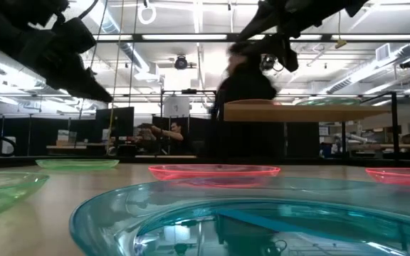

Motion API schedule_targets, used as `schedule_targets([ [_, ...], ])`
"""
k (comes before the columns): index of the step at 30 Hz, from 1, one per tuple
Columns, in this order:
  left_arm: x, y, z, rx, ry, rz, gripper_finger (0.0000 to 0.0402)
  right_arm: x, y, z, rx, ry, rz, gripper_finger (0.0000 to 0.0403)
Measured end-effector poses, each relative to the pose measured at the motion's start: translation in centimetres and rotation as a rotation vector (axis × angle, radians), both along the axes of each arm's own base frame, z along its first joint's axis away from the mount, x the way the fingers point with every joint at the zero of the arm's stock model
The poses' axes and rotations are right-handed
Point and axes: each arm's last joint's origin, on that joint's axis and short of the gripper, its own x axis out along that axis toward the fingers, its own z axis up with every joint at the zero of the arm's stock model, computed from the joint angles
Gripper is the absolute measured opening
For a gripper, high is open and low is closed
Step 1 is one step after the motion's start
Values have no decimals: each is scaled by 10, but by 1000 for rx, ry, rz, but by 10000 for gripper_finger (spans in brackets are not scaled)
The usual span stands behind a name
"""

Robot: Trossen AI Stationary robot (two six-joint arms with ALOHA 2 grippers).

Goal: Place and stack plates onto a shelf
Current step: Stack the top green plate on top of the orange plate on the shelf

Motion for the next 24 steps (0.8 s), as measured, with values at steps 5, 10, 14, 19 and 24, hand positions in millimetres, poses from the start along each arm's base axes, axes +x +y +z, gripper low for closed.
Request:
schedule_targets([
  [5,-8,2,18,35,198,49,114,9,0,-10,6,23,10,126],
  [10,-14,3,21,11,280,101,114,17,0,-19,6,35,11,126],
  [14,-15,3,14,-8,302,114,114,22,0,-23,6,33,11,125],
  [19,-12,3,2,-12,365,125,114,24,0,-22,9,8,18,126],
  [24,-6,2,-8,-2,448,126,114,25,0,-18,7,-27,19,125],
])
